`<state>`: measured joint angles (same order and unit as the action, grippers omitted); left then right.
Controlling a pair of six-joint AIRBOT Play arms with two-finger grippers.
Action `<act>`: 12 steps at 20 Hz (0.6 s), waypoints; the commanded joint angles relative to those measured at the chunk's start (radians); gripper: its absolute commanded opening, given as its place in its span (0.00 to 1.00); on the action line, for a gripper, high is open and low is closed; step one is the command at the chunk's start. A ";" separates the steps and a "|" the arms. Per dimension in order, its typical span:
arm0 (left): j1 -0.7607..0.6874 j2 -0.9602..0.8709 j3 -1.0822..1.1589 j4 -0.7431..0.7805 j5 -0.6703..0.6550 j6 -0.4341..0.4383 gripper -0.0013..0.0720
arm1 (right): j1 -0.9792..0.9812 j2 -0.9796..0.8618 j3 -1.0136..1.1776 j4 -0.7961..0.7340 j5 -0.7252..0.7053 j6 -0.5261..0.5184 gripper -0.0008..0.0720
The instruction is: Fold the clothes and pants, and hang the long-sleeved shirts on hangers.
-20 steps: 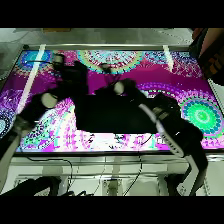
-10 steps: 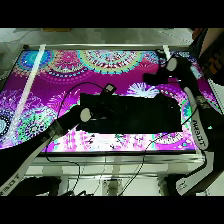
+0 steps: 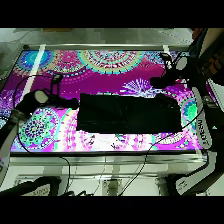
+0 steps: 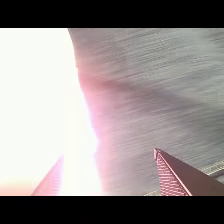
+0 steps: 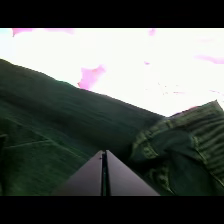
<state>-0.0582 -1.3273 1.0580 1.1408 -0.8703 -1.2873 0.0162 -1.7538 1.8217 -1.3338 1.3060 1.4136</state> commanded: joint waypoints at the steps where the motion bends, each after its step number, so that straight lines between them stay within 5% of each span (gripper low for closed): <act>1: 0.169 -0.106 -0.003 -0.289 -0.099 0.219 0.84 | -0.003 0.000 -0.001 0.074 -0.030 -0.019 0.06; 4: 0.175 -0.219 -0.003 -0.395 -0.098 0.389 0.84 | -0.002 0.000 -0.001 0.110 -0.031 -0.021 0.06; 10: 0.060 -0.334 -0.003 -0.505 -0.089 0.455 0.83 | 0.065 0.000 -0.001 0.107 -0.032 -0.074 0.06; 12: 0.017 -0.334 -0.002 -0.506 -0.058 0.466 0.62 | 0.106 0.000 -0.001 0.106 -0.040 -0.074 0.06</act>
<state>0.0090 -1.6363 1.0550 0.6888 -0.9504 -0.8738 0.0784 -1.7538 1.8214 -1.2320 1.2736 1.3529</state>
